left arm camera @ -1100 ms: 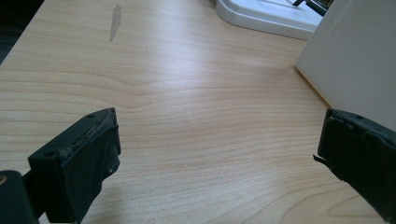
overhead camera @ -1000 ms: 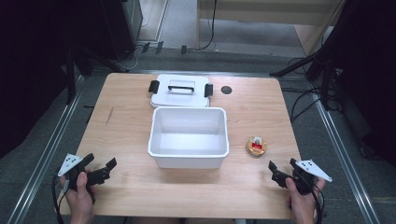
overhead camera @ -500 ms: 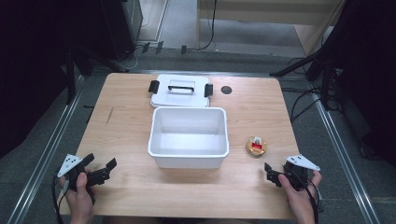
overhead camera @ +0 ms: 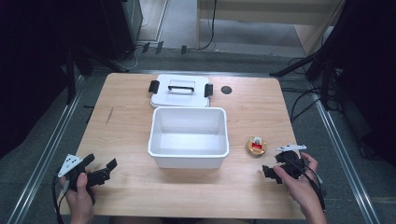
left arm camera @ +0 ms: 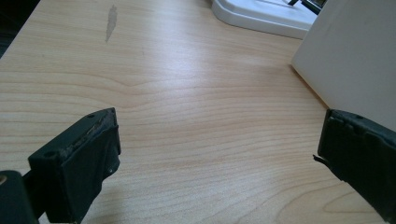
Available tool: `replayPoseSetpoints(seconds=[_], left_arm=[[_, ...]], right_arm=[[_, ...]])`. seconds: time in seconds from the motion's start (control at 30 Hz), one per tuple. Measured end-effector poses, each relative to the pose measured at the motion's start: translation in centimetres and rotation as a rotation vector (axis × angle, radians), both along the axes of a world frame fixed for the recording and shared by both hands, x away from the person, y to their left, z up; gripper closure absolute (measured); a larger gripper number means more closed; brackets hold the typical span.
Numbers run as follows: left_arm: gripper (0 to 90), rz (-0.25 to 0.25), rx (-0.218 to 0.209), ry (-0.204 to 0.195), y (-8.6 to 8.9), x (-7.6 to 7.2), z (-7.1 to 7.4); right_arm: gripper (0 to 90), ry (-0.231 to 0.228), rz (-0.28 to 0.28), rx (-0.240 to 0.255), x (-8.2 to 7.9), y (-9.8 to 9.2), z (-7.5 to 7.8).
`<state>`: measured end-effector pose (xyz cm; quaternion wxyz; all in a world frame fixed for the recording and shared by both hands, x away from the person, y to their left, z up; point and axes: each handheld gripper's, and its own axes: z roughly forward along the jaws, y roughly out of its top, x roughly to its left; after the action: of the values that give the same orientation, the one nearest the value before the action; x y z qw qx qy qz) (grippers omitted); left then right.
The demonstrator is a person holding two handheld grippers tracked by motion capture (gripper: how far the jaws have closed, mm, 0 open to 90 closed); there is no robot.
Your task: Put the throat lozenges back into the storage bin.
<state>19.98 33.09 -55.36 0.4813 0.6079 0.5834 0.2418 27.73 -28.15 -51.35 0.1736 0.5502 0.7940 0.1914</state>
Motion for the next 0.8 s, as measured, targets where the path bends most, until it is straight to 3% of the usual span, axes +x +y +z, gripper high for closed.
replayPoseSetpoints(seconds=[0.03, 0.07, 0.17, 0.23, 0.27, 0.43, 0.57, 0.8], left_arm=[[0.0, 0.000, 0.000, 0.000, 0.0, 0.0, 0.0], [0.0, 0.001, -0.001, 0.000, 0.0, 0.0, 0.0], [0.0, 0.001, -0.002, 0.002, 0.0, 0.0, 0.0], [0.0, 0.001, -0.003, 0.002, 0.0, 0.0, 0.0], [0.0, 0.002, -0.004, 0.003, 0.0, 0.0, 0.0], [0.0, 0.001, -0.006, 0.003, 0.0, 0.0, 0.0], [0.0, -0.001, -0.007, 0.004, 0.1, 0.1, 0.0], [0.0, -0.002, -0.008, 0.008, 0.1, 0.1, 0.0]], right_arm=[[12.8, 0.000, 0.000, 0.000, 0.0, 0.0, 0.0], [12.7, 0.047, 0.024, -0.030, 0.5, 0.5, 0.1], [12.7, 0.117, 0.057, -0.072, 1.2, 1.4, 0.4], [12.7, 0.137, 0.067, -0.077, 1.5, 1.6, 0.4], [12.8, 0.169, 0.077, -0.079, 1.9, 2.2, 0.5], [12.8, 0.228, 0.082, -0.083, 2.9, 2.9, 0.4], [12.9, 0.304, 0.083, -0.093, 3.9, 3.7, 0.8], [12.7, 0.364, 0.074, -0.119, 5.3, 4.7, 1.4]])
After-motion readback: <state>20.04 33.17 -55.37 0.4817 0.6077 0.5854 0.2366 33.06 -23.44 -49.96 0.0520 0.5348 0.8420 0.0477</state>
